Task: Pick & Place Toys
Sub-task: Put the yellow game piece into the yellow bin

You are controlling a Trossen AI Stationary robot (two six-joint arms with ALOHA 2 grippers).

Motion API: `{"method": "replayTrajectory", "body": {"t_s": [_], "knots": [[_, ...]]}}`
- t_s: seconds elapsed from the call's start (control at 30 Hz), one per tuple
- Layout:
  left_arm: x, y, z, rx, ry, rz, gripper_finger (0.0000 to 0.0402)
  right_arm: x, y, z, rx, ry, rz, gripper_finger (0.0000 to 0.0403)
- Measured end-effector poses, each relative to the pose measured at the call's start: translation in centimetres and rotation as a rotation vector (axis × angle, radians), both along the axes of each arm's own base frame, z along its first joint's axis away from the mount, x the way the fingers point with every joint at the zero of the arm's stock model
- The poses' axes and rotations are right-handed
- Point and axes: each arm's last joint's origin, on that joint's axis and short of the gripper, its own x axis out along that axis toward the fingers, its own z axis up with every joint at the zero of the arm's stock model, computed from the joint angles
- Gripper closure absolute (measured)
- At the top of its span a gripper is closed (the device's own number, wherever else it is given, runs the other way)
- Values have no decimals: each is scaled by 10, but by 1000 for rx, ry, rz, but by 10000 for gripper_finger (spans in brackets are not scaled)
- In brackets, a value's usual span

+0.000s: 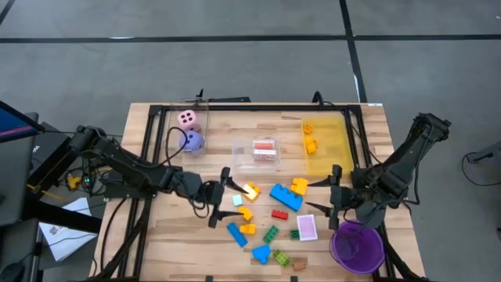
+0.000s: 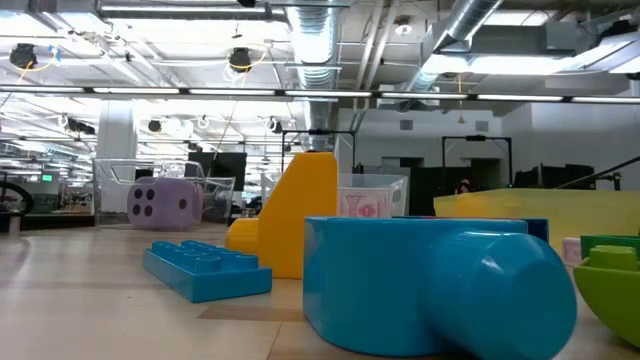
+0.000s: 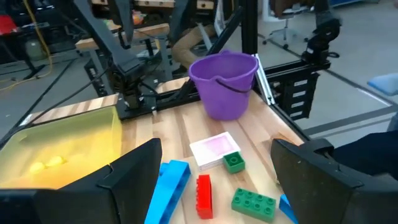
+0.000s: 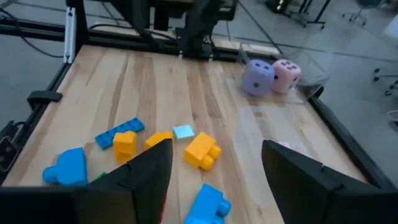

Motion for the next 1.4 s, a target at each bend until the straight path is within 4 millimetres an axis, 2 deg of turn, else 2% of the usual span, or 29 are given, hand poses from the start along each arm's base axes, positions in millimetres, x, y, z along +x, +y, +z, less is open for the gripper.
{"method": "replayTrajectory", "body": {"t_s": [0.2, 0.37, 0.53, 0.7, 0.87, 1.2, 1.4], "knots": [[-11, -22, -3, 48, 6, 87, 104, 0, -1, 6, -21, -26, -8, 163], [-12, -36, -6, 59, -8, 139, 98, 1, -1, 11, -36, -37, -4, 163], [5, -51, -17, 77, 44, 133, 79, 3, 0, 14, -61, -58, 18, 163], [30, -59, -40, 133, 203, 147, 54, 3, 1, 14, -69, -56, 23, 163], [54, -63, -48, 19, 256, 34, 42, 3, 1, 14, -69, -55, 24, 163], [72, -58, -112, 18, 435, 104, 41, 3, 1, 14, -69, -52, 31, 163], [72, -61, -119, -34, 466, 118, 45, 3, 1, 14, -66, -53, 31, 163]]}}
